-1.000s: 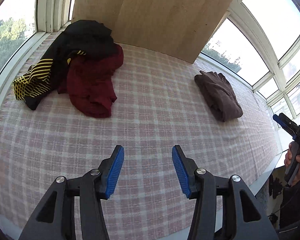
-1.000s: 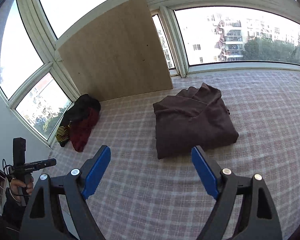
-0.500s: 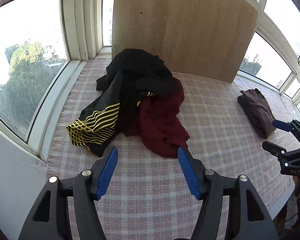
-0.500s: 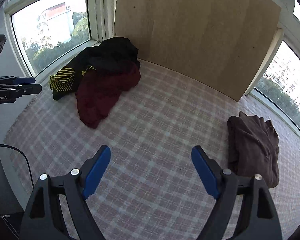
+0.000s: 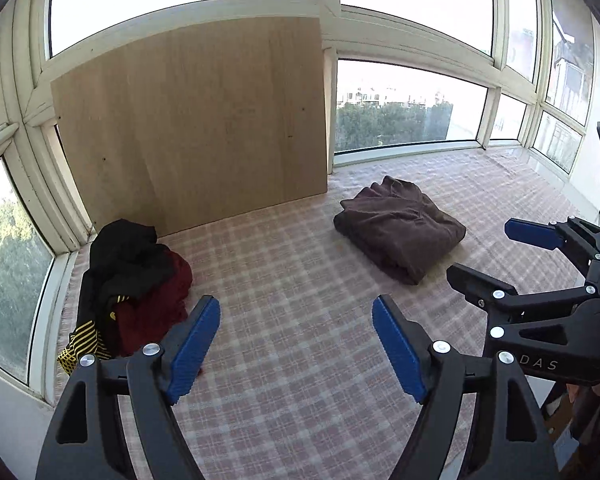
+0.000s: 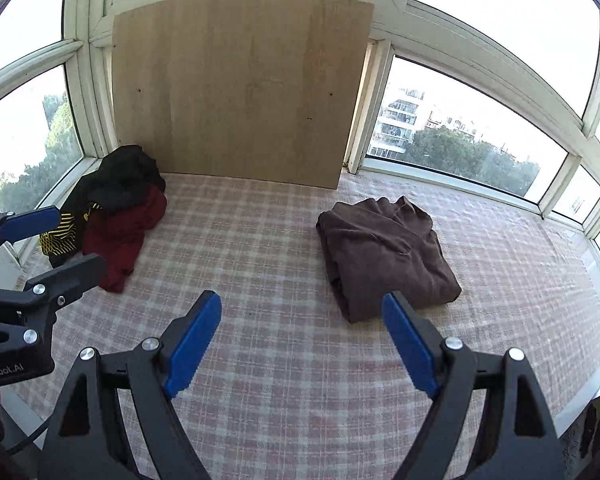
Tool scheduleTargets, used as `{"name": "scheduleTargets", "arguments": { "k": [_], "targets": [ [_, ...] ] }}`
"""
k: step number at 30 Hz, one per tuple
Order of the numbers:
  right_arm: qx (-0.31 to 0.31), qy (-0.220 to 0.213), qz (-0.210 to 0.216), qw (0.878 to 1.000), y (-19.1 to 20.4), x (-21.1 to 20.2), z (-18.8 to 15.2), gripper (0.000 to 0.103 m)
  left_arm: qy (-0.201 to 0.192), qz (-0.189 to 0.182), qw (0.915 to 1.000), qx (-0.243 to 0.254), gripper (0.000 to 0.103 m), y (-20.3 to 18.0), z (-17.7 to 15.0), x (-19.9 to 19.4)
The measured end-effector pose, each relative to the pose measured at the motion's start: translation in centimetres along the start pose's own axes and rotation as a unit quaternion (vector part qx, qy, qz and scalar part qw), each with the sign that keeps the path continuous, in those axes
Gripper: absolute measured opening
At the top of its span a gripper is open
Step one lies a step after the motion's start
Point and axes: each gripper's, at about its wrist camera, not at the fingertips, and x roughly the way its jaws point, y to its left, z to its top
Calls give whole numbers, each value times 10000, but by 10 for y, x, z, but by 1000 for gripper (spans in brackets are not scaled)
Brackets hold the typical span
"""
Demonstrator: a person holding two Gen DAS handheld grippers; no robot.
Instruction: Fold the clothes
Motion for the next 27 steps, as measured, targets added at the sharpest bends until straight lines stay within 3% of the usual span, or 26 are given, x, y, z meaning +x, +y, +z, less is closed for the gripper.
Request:
{"name": "scheduleTargets", "arguments": {
  "k": [8, 27],
  "targets": [
    [525, -315, -264, 9978, -43, -57, -26, 83, -99, -440, 9989, -98, 78, -49, 3, -29],
    [751, -359, -394, 9957, -73, -82, -47, 83, 56, -417, 9989, -214, 78, -89, -10, -50]
  ]
}}
